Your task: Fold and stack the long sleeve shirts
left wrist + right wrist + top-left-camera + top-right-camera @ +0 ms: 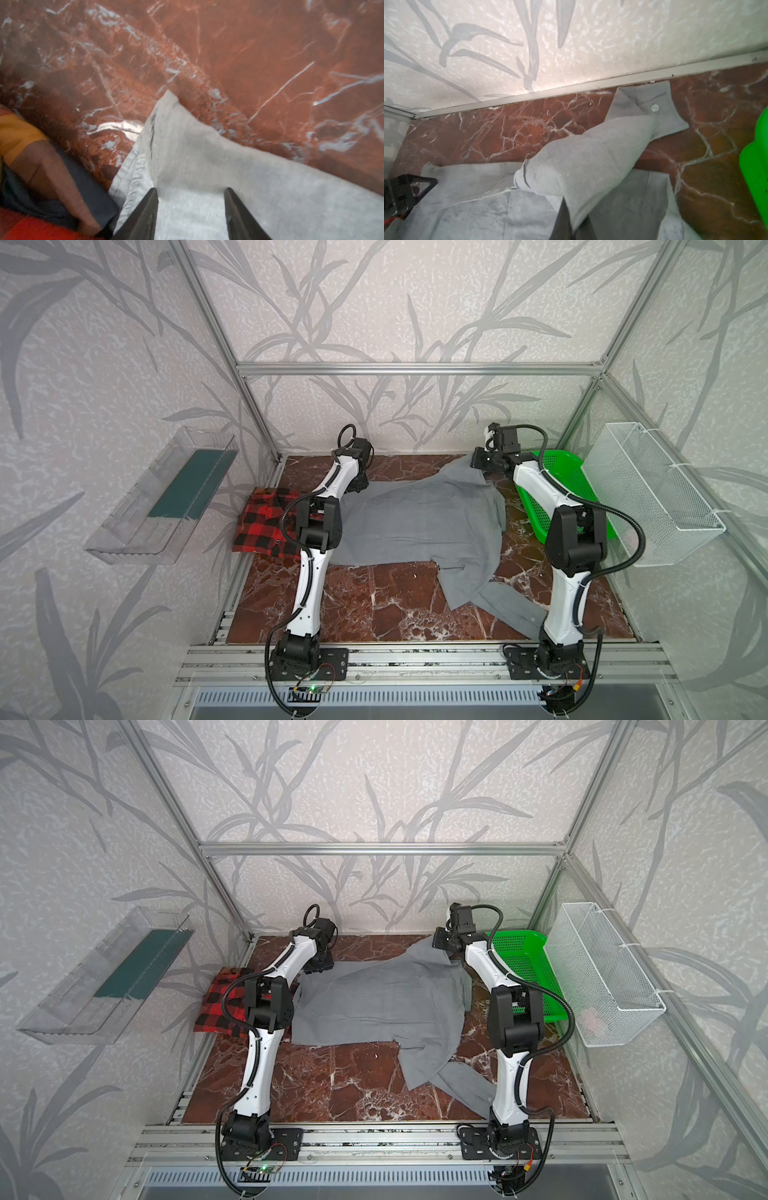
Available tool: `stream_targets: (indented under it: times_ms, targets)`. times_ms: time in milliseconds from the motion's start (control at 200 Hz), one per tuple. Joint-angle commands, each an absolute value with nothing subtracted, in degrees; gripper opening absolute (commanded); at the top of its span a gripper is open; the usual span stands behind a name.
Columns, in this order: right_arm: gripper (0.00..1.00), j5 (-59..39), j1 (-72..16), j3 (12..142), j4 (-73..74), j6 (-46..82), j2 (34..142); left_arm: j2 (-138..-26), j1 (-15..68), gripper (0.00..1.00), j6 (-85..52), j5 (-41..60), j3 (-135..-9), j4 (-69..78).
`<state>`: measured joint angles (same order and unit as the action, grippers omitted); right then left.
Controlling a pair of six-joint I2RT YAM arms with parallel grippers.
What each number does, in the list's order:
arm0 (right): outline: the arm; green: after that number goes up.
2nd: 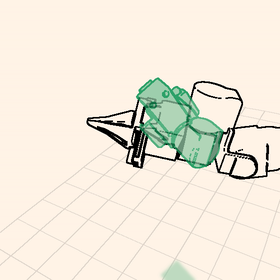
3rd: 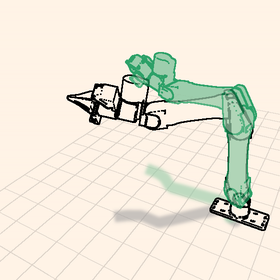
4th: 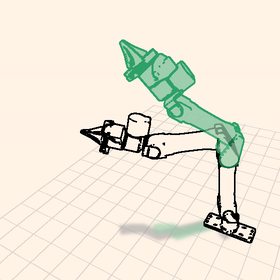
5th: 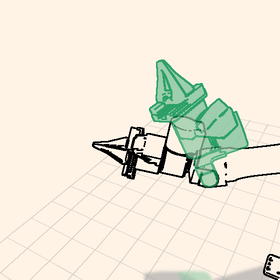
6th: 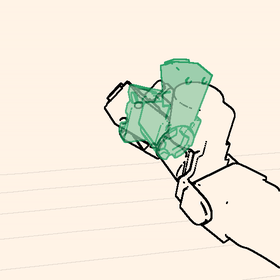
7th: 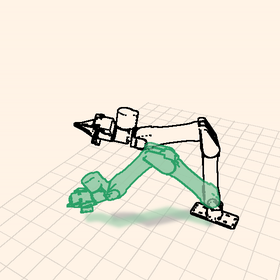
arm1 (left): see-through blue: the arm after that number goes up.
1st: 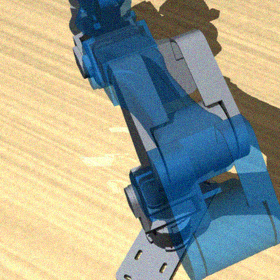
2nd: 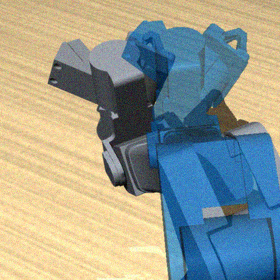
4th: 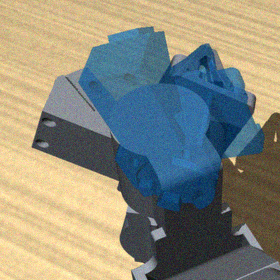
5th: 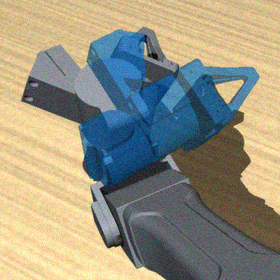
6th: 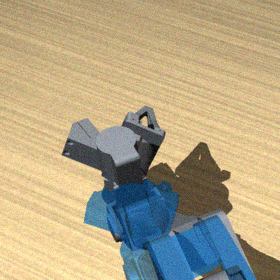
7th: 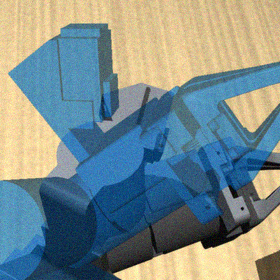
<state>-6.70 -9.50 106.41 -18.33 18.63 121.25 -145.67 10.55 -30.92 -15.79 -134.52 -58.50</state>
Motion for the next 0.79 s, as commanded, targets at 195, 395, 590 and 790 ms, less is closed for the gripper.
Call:
stream_targets:
  times_ms: [195, 395, 590, 790]
  targets:
    - [0.00, 0.02, -8.38, 128.39, -30.00, 14.98, 138.96, -146.24, 9.86, 0.62, -29.22, -15.55, -141.01, -61.49]
    - [0.00, 1.36, -8.26, 149.23, -40.59, 14.97, 151.07, -139.39, 10.50, 0.69, -26.09, -11.97, -136.84, -58.68]
    - [0.00, 0.94, -8.37, 158.84, -44.27, 15.07, 156.30, -129.57, 15.62, 0.71, -12.77, -12.26, -117.35, -43.60]
    - [0.00, -0.83, -7.92, 157.41, -42.43, 14.72, 156.05, -123.14, 19.31, 0.73, 1.86, -13.70, -100.31, -26.90]
